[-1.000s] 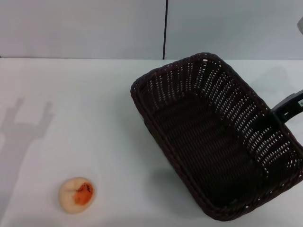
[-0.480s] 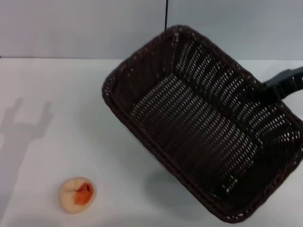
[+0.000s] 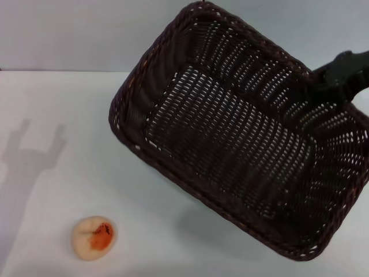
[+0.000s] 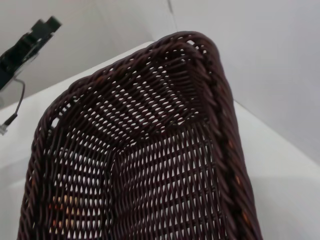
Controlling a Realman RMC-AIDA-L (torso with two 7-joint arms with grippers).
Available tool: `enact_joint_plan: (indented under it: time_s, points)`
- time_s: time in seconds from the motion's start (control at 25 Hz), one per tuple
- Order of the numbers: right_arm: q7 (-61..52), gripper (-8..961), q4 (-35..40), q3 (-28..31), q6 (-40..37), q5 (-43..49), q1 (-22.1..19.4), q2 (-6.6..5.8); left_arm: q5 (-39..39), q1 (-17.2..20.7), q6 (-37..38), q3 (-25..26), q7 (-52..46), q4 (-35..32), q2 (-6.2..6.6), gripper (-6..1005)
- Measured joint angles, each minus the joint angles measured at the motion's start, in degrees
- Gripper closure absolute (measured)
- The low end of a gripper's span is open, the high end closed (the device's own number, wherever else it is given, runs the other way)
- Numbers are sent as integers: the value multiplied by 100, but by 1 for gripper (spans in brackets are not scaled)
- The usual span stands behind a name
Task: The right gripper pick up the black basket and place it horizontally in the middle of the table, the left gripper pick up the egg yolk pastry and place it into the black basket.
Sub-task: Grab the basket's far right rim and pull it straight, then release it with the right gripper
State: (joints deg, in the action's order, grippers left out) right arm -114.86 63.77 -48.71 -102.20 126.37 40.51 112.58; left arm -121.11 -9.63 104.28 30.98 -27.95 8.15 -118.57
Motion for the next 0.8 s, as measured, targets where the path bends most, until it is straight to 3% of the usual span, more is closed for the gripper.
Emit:
enact_joint_plan:
  time_s: [0.28,0.6,0.8]
  points:
    - [722,802,507,-209,-330,25,246,-64,-17,27,1,-69,0,-2,-1,188]
    - [1103,803,670,-661,-330,244,396,-30,-19,80,-4,-234,0,3,-1,188]
    - [1424,803,634,-796,-276,514,593,145,-17,92,-5,-386,-13,3,-4,188]
